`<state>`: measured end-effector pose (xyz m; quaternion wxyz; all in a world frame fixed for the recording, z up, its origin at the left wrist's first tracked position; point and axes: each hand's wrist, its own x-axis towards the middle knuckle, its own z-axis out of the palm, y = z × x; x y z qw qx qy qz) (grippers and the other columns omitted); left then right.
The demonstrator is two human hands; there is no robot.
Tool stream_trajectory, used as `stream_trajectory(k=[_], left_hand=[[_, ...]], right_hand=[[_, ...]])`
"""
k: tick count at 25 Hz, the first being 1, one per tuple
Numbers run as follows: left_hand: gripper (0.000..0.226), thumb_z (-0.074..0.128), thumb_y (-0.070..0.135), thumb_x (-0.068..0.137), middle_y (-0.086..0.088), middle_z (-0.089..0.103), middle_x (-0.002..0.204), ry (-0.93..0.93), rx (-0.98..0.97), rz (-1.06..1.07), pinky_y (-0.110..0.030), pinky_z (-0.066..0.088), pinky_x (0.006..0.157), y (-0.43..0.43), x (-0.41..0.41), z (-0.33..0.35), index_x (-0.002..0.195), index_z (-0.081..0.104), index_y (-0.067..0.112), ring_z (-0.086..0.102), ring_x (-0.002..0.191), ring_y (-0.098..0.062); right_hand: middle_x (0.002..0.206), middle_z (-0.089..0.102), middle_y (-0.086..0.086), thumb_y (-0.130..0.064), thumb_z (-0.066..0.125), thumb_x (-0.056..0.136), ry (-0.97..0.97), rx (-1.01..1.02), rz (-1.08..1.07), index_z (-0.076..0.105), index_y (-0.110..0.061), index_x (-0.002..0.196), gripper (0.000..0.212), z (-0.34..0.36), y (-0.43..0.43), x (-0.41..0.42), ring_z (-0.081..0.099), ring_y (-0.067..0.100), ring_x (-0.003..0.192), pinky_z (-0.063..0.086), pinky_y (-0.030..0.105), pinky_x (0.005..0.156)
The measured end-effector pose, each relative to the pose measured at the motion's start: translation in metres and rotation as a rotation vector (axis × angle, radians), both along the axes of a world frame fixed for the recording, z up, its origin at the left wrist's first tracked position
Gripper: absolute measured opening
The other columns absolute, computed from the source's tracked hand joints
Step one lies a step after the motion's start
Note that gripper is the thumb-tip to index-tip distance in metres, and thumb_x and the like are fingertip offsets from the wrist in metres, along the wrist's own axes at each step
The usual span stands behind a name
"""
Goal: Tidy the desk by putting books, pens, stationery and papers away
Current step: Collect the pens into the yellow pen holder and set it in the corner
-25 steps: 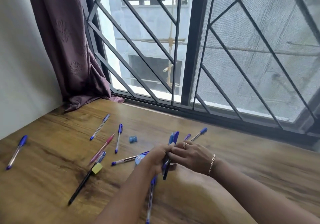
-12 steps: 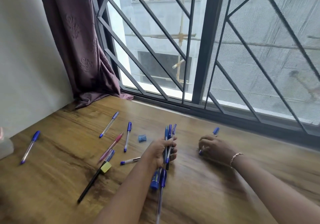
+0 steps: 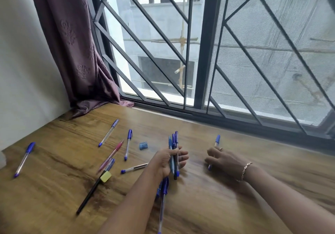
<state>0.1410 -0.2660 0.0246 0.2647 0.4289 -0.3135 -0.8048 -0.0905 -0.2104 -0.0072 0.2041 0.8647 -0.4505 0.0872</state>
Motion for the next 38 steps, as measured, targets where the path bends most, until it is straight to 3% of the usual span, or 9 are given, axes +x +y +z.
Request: stream_trajectory(k=[8, 12, 16, 19, 23, 25, 34, 36, 38], left_hand=[[0.020, 0.040, 0.011, 0.098, -0.011, 0.070, 0.077, 0.115, 0.047, -0.086, -0.031, 0.055, 0.056, 0.020, -0.027, 0.001, 0.101, 0.059, 0.004, 0.069, 0.066, -0.022], [0.041, 0.041, 0.031, 0.098, -0.011, 0.068, 0.088, 0.128, 0.001, -0.240, -0.035, 0.054, 0.073, 0.037, -0.040, 0.007, 0.106, 0.065, -0.001, 0.066, 0.079, -0.023], [0.015, 0.048, 0.009, 0.095, -0.005, 0.066, 0.070, 0.140, -0.058, -0.239, -0.026, 0.055, 0.054, 0.061, -0.050, 0.019, 0.092, 0.062, 0.005, 0.065, 0.059, -0.016], [0.013, 0.046, -0.003, 0.093, -0.005, 0.068, 0.067, 0.125, -0.189, -0.230, -0.028, 0.058, 0.055, 0.083, -0.067, 0.026, 0.094, 0.057, 0.004, 0.067, 0.059, -0.015], [0.020, 0.049, -0.007, 0.090, -0.009, 0.064, 0.081, 0.142, -0.424, -0.382, -0.026, 0.056, 0.055, 0.129, -0.100, 0.038, 0.106, 0.050, 0.006, 0.067, 0.062, -0.016], [0.019, 0.050, -0.007, 0.090, -0.004, 0.068, 0.076, 0.132, -0.538, -0.463, -0.025, 0.056, 0.056, 0.160, -0.123, 0.045, 0.096, 0.054, 0.011, 0.065, 0.062, -0.014], [0.029, 0.068, -0.004, 0.079, -0.016, 0.057, 0.083, 0.120, -0.704, -0.669, -0.023, 0.052, 0.056, 0.273, -0.233, 0.068, 0.089, 0.052, 0.017, 0.060, 0.057, -0.011], [0.047, 0.078, 0.014, 0.070, -0.014, 0.052, 0.079, 0.004, -0.786, -0.773, -0.025, 0.043, 0.058, 0.296, -0.254, 0.066, 0.112, 0.057, 0.019, 0.050, 0.065, -0.015], [0.085, 0.072, 0.017, 0.080, -0.008, 0.045, 0.078, -0.084, -0.787, -0.770, -0.024, 0.041, 0.062, 0.311, -0.273, 0.055, 0.146, 0.018, 0.011, 0.045, 0.073, -0.013]], right_hand=[[0.100, 0.065, 0.006, -0.015, 0.037, 0.098, -0.080, -0.147, 0.276, 0.054, -0.016, 0.097, 0.017, 0.024, 0.036, 0.040, 0.060, 0.024, 0.103, 0.055, 0.030, 0.077], [0.102, 0.057, 0.009, -0.012, 0.041, 0.097, -0.116, -0.183, 0.251, 0.059, -0.013, 0.094, 0.018, 0.026, 0.061, 0.041, 0.059, 0.026, 0.101, 0.055, 0.032, 0.075], [0.105, 0.061, 0.005, -0.010, 0.038, 0.098, -0.252, -0.229, 0.128, 0.056, -0.016, 0.104, 0.020, 0.026, 0.093, 0.037, 0.060, 0.021, 0.104, 0.054, 0.027, 0.080], [0.110, 0.055, -0.005, -0.005, 0.046, 0.089, -0.739, -0.244, -0.228, 0.054, -0.017, 0.109, 0.025, 0.040, 0.118, 0.038, 0.054, 0.011, 0.104, 0.048, 0.025, 0.087], [0.103, 0.066, 0.004, -0.041, 0.071, 0.073, -1.853, 0.572, -0.331, 0.063, -0.010, 0.109, 0.048, 0.066, 0.152, 0.019, 0.063, 0.019, 0.095, 0.050, 0.030, 0.082], [0.089, 0.065, 0.007, -0.041, 0.073, 0.072, -2.022, 0.675, -0.395, 0.066, -0.011, 0.098, 0.041, 0.074, 0.177, 0.005, 0.062, 0.019, 0.077, 0.048, 0.029, 0.069], [0.095, 0.071, 0.006, -0.022, 0.056, 0.081, -2.288, 0.213, -0.360, 0.064, -0.012, 0.090, 0.015, 0.100, 0.305, -0.078, 0.067, 0.022, 0.077, 0.054, 0.034, 0.060], [0.088, 0.072, 0.008, -0.022, 0.055, 0.079, -2.282, 0.055, -0.293, 0.060, -0.010, 0.088, 0.015, 0.111, 0.337, -0.103, 0.069, 0.022, 0.081, 0.056, 0.035, 0.067], [0.077, 0.073, 0.006, -0.012, 0.049, 0.089, -2.179, -0.102, -0.319, 0.058, -0.009, 0.089, 0.010, 0.125, 0.367, -0.130, 0.070, 0.017, 0.077, 0.058, 0.029, 0.069]])
